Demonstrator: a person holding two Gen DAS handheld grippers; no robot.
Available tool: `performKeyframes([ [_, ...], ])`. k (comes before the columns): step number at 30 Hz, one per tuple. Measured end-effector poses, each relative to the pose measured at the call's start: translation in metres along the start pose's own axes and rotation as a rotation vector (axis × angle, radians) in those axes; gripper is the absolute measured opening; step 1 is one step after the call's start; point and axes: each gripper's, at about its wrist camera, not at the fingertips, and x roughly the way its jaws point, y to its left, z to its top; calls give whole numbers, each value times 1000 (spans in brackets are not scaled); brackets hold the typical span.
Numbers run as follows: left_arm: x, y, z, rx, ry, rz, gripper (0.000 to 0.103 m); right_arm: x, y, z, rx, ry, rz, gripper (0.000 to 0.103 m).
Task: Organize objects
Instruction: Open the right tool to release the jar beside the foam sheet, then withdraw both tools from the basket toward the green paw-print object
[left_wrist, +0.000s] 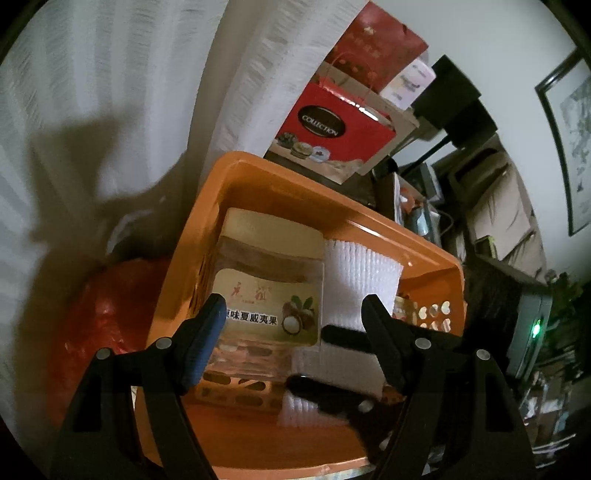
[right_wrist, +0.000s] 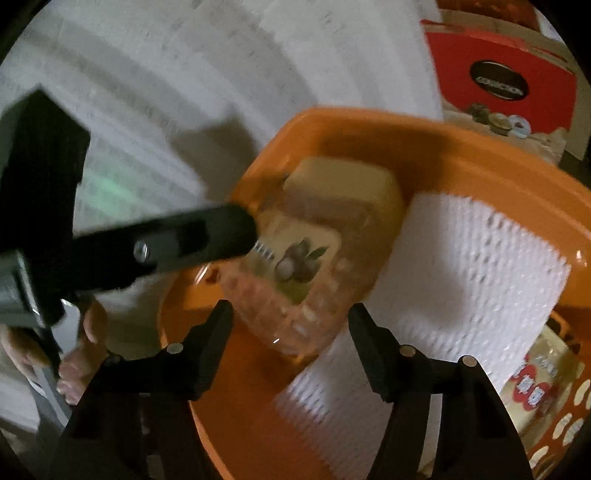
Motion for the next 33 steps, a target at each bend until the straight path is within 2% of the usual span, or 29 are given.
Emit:
performKeyframes([
  [4, -3, -6, -7, 10, 3, -5, 74, -5, 8, -4, -20, 22, -16, 67],
  [9, -13, -21, -15, 33, -16, -15, 79, -34, 9, -16, -16, -6, -43, 67],
  [18, -22, -59, -38, 109, -34, -8, 83, -118, -3, -69, -5, -103, -200, 73],
  [23, -23, -85, -56, 166, -44, 0, 84, -156, -12, -90, 30, -158, -253, 76],
  [26, -25, -101, -66, 194, -59, 2, 90, -174, -17, -99, 45, -185, -289, 78],
  [33, -25, -132, -85, 239, -70, 22, 95, -204, -28, -125, 77, -226, -408, 88],
])
